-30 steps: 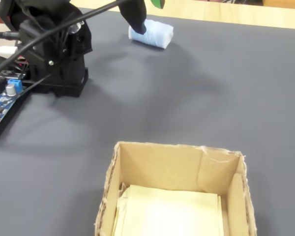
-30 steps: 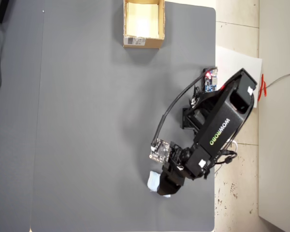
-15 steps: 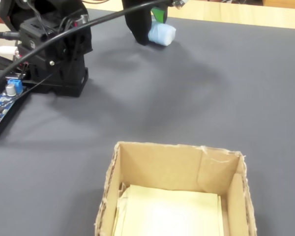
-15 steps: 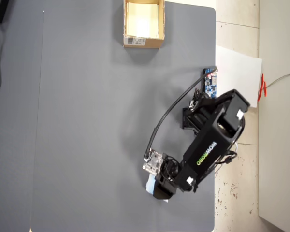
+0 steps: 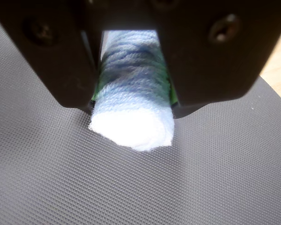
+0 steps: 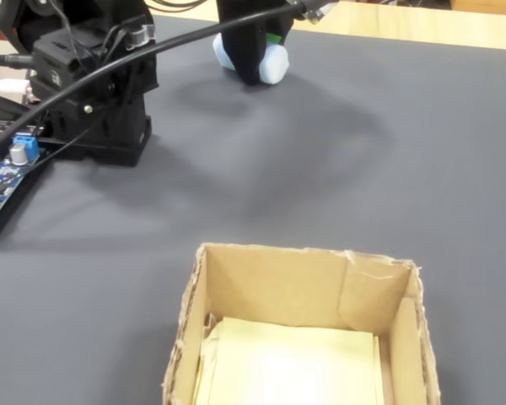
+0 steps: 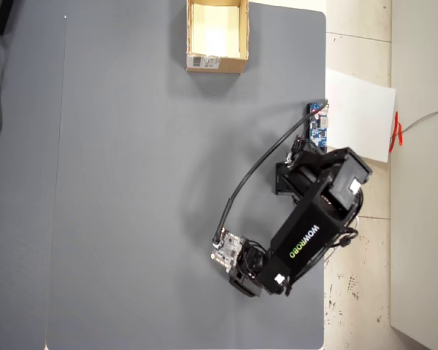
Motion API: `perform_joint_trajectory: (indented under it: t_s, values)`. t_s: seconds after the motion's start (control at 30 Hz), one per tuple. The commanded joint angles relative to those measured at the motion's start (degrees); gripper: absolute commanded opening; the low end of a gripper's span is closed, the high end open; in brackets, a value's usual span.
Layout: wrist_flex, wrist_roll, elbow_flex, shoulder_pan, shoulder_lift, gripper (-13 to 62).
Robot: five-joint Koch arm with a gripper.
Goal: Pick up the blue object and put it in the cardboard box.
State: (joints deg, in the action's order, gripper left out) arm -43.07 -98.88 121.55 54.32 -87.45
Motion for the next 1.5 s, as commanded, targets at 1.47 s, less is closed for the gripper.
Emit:
perform_joint_trajectory:
  t_s: [1.47]
  values:
    - [39.46,13.10,13.71,-57.83,-39.20,5.8]
